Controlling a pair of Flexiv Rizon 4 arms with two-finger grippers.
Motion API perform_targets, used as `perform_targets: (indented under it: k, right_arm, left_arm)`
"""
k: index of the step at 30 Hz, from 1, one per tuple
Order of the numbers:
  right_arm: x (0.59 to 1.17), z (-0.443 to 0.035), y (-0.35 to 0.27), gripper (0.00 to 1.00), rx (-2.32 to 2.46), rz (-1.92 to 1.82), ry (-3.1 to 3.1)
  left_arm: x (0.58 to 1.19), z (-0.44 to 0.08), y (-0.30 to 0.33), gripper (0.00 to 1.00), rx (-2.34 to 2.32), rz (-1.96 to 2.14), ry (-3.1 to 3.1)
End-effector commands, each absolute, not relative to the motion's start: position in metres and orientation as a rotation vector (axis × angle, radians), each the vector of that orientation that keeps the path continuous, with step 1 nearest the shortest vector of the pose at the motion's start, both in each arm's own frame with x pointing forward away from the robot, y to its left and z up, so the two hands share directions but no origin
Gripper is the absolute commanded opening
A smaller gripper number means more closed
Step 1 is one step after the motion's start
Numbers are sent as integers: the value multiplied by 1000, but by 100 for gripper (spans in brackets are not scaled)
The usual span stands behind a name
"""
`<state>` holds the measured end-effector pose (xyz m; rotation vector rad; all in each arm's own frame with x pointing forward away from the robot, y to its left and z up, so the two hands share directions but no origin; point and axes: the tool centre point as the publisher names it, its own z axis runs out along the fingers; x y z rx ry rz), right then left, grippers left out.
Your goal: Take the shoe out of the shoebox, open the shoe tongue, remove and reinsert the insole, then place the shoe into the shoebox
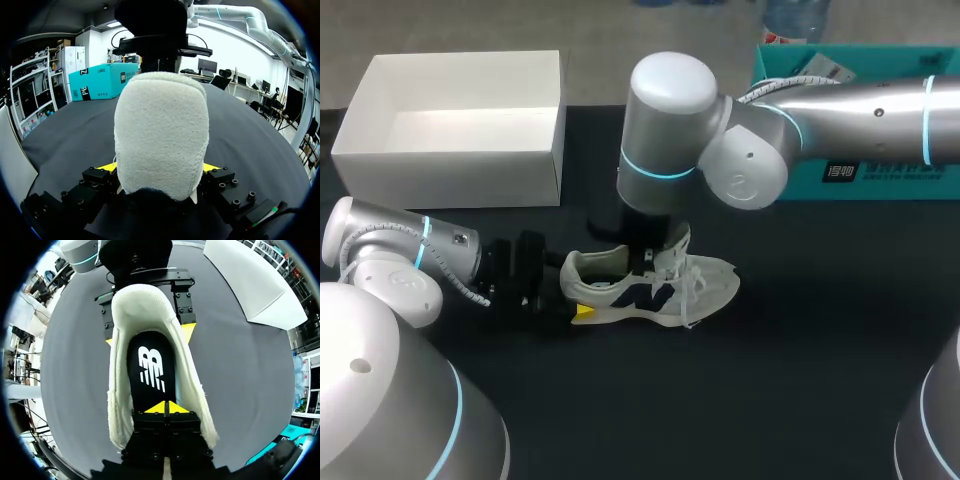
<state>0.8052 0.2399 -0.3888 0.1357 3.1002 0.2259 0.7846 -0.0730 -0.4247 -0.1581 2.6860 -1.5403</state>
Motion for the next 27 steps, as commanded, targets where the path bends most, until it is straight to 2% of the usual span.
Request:
perform_targets:
  k: [1,5,16,21,24,27]
  right_arm:
    - [812,-398,244,23,124,228,3111]
    - [814,-399,244,29,111,225,3124]
    - [801,-426,251,39,75,277,3285]
    - [791,-441,255,23,102,296,3348]
    - [787,-444,256,0,131,308,3361]
    - [784,-440,254,0,156,301,3363]
  left_arm:
    - [785,-426,-73,0,-158,-1536,2689]
    - [785,-426,-73,0,-158,-1536,2689]
    - [785,-426,-73,0,-158,-1536,2689]
    - [785,-426,-73,0,-158,-1536,2689]
    - [785,-426,-73,0,-158,-1536,2689]
    - [785,-426,-73,0,-158,-1536,2689]
